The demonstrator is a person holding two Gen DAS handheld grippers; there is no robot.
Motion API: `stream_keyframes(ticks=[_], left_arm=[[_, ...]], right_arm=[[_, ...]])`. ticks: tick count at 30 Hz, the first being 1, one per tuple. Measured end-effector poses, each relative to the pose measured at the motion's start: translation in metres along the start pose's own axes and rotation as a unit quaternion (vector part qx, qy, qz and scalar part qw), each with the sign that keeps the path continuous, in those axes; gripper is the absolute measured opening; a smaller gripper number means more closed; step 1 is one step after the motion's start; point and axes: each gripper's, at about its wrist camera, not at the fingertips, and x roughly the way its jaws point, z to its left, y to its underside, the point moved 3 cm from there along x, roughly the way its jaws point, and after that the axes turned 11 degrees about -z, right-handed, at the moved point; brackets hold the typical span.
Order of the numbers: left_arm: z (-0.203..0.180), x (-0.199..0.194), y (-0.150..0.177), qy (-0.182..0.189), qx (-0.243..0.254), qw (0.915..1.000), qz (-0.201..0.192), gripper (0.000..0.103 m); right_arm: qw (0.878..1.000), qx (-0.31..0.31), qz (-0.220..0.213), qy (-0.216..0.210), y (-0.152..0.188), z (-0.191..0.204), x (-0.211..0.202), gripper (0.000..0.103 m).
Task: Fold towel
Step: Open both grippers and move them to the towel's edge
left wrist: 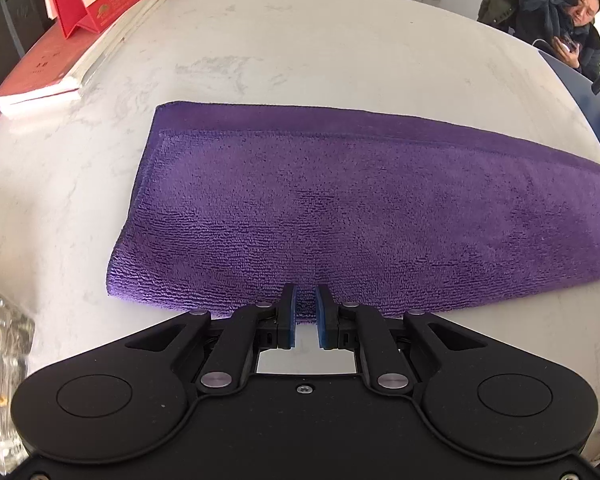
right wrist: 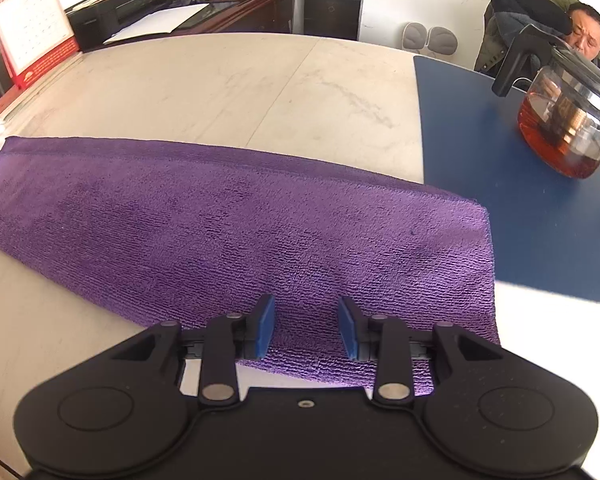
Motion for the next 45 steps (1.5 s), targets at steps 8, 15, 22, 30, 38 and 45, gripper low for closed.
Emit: stream_keyframes(ticks=[8, 15, 22, 30, 38, 45], left_arm=[[0.017, -0.031, 0.015, -0.004, -0.039, 0.9990, -0.022, 0.010], [0.048, -0.067, -0.022, -0.038, -0.040, 0.9945, -0.089, 0.010], [0.070, -0.045, -0.028, -0.039, -0.039, 0.9953, -0.080, 0.012], [0.083, -0.019, -0.006, -0.030, -0.039, 0.9975, -0.051, 0.011], [0.089, -0.014, -0.010, -0.032, -0.020, 0.9972, -0.064, 0.011], [0.106, -0.014, -0.015, -0.034, -0.023, 0.9966, -0.071, 0.011]], right_arm=[[0.999, -0.034, 0.022, -0.030, -0.009, 0.006, -0.006, 0.033], [0.966, -0.180, -0.097, -0.156, -0.131, 0.087, -0.047, 0.037], [0.878, -0.290, -0.150, -0.350, -0.235, 0.224, -0.033, 0.043], [0.814, -0.383, -0.051, -0.434, -0.178, 0.358, 0.059, 0.041], [0.761, -0.446, -0.024, -0.470, -0.165, 0.417, 0.105, 0.036], [0.718, -0.483, -0.001, -0.501, -0.157, 0.432, 0.123, 0.026]])
